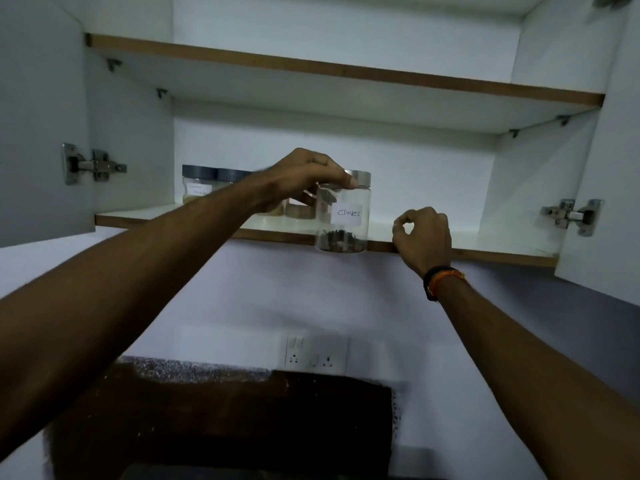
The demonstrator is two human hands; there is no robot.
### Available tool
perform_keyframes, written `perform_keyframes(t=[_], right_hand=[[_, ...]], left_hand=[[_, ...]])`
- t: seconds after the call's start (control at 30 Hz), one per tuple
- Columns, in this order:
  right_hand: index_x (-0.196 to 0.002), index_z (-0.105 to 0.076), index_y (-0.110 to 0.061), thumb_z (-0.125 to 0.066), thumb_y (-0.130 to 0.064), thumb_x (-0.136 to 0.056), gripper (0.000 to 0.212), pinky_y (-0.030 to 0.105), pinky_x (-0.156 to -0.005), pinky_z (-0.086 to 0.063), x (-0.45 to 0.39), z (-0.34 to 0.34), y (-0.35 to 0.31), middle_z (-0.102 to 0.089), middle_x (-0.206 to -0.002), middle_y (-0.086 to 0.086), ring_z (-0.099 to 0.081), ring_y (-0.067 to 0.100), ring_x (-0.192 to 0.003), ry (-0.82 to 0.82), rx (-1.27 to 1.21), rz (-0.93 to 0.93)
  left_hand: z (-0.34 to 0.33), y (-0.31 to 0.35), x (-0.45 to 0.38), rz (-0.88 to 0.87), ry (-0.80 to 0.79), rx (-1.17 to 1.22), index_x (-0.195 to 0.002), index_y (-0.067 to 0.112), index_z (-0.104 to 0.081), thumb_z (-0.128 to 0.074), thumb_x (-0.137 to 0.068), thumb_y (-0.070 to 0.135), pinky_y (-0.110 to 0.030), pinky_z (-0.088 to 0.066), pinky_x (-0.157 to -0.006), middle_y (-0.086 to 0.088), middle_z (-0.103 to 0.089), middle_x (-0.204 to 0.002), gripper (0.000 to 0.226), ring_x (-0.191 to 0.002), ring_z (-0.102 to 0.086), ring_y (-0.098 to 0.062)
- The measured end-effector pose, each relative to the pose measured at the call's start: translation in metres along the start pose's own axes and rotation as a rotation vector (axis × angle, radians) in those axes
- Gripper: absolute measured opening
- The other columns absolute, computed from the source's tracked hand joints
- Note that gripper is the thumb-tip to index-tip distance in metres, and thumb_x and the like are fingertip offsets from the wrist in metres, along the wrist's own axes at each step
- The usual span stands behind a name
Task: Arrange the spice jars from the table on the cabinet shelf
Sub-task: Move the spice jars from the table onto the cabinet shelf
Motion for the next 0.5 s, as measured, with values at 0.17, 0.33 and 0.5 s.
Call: perform_keyframes(t=[0.17,0.33,0.5], right_hand=[[-0.09,-0.073,-0.008,-0.056,-0.022,-0.092,0.021,0.033,-0.071,-0.047,-0.017,-0.025,0.012,-0.068,-0.092,0.012,-0.06,0.032,-0.093,-0.073,0.047,0.005],[-0.067,-0.065,-0.012,-0.054,-0.028,-0.088,0.029,0.024,-0.054,-0.033,-0.023,-0.038,0.023,-0.061,-0.063,0.003,-0.058,0.027,-0.062,-0.052,0.203,-0.056],[-0.052,-0.05,-0.013,-0.052,-0.03,-0.088,0.04,0.02,-0.048,-0.018,-0.018,-0.036,0.024,-0.043,-0.046,-0.002,-0.032,0.012,-0.041,0.086,0.297,-0.06]], left_hand=[[0.0,-0.009,-0.037,0.002,0.014,0.009,-0.102,0.011,-0.075,-0.082,-0.076,0.034,-0.031,-0.059,-0.074,-0.006,-0.076,-0.101,0.035,-0.092,-0.074,-0.022],[-0.001,-0.021,-0.076,-0.004,0.018,-0.031,-0.104,0.013,-0.074,-0.083,-0.07,0.04,-0.029,-0.059,-0.072,-0.003,-0.075,-0.107,0.044,-0.095,-0.073,-0.02],[-0.01,-0.038,-0.11,-0.015,-0.017,-0.035,-0.106,0.008,-0.073,-0.085,-0.069,0.036,-0.027,-0.058,-0.069,-0.003,-0.073,-0.108,0.048,-0.099,-0.069,-0.019]])
Point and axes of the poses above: each hand's wrist, its own x-axis away from the middle knuckle, its own z-axis out of the back of the hand, y = z × x, the point moved 10 cm from there along -x, towards the middle knuckle
